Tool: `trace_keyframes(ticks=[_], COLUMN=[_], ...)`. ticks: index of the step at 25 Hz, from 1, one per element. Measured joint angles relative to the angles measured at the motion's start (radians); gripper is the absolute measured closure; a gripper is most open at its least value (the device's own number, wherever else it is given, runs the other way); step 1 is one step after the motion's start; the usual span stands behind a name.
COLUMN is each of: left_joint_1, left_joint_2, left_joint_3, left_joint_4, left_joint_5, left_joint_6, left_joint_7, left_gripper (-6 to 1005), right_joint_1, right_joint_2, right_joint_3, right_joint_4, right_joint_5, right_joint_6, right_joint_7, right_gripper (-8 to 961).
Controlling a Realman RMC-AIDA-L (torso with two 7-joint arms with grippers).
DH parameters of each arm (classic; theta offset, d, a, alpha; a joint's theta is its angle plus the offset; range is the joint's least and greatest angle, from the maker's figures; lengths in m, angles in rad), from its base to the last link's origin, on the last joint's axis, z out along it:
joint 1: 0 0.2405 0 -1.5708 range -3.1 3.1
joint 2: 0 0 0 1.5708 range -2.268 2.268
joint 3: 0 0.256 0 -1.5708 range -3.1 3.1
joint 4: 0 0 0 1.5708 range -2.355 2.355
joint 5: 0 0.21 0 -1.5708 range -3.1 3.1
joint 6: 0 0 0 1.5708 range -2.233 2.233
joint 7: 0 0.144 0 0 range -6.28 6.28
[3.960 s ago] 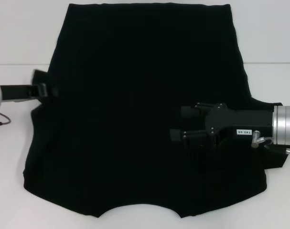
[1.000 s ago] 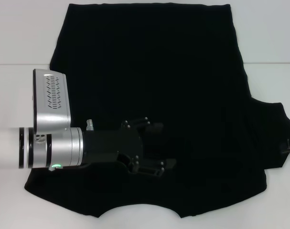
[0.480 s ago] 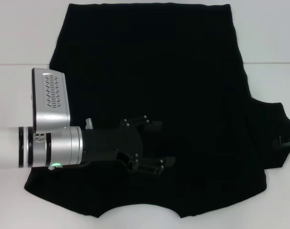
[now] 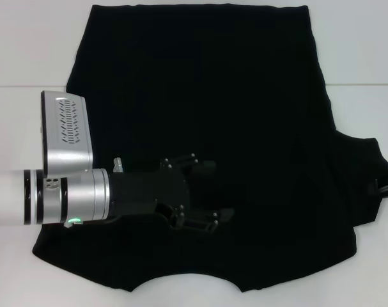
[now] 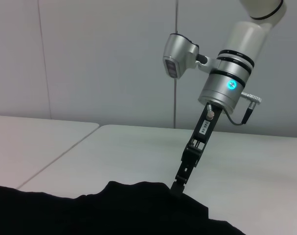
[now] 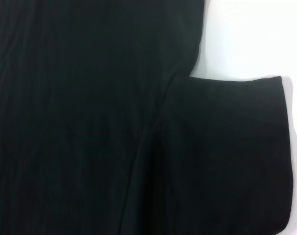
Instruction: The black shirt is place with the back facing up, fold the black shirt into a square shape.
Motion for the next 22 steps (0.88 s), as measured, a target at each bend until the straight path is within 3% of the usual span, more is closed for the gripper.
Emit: trace_keyframes(ticks=[8,13,22], left_joint_1=[0.005,0.005,0.005], left_joint_2=[0.000,0.000,0.000], left_joint_3=[-0.005,-0.006,-0.028], left_joint_4=[0.000,0.000,-0.002], left_joint_5=[0.000,0.000,-0.004], left_joint_6=[0.000,0.000,0.006], left_joint_7=[0.000,0.000,0.000], left_gripper=[47,47,48], right_joint_1=[-0.001,-0.009,-0.037], right_joint_2=[0.007,0.006,-0.004], right_joint_3=[0.000,0.004,0.113], right_joint_4=[-0.002,-0.002,-0.008], right_joint_5=[0.000,-0.001,0.023], right_joint_6=[0.005,0.008,0.078], right_joint_7=[0.000,0.000,-0.068], right_gripper=[639,867,948])
